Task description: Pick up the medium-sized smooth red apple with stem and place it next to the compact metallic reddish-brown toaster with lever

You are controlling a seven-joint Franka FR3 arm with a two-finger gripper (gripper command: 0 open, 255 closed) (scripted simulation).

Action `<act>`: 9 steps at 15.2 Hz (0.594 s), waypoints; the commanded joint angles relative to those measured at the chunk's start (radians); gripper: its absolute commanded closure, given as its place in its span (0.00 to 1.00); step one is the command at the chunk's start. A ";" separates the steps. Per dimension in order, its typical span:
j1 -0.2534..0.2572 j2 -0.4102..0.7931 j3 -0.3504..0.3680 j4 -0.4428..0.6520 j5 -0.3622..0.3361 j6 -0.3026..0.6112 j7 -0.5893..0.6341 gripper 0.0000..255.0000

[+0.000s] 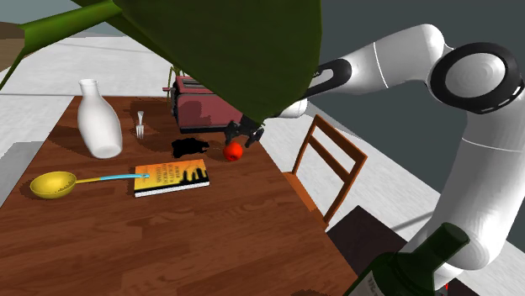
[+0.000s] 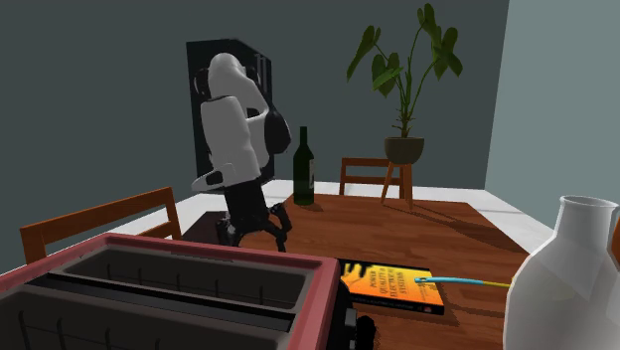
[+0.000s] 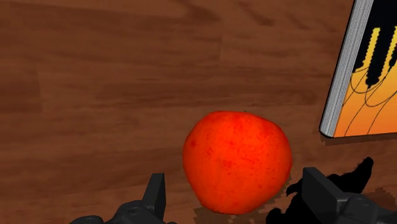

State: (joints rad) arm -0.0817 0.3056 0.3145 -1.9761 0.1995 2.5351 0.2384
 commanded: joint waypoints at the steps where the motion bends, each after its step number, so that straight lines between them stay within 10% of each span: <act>1: -0.014 -0.046 0.002 0.003 0.012 -0.050 -0.008 0.00; 9: -0.019 -0.067 0.002 0.002 0.018 -0.070 -0.012 0.00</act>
State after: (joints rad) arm -0.1011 0.2387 0.3167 -1.9746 0.2171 2.4654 0.2263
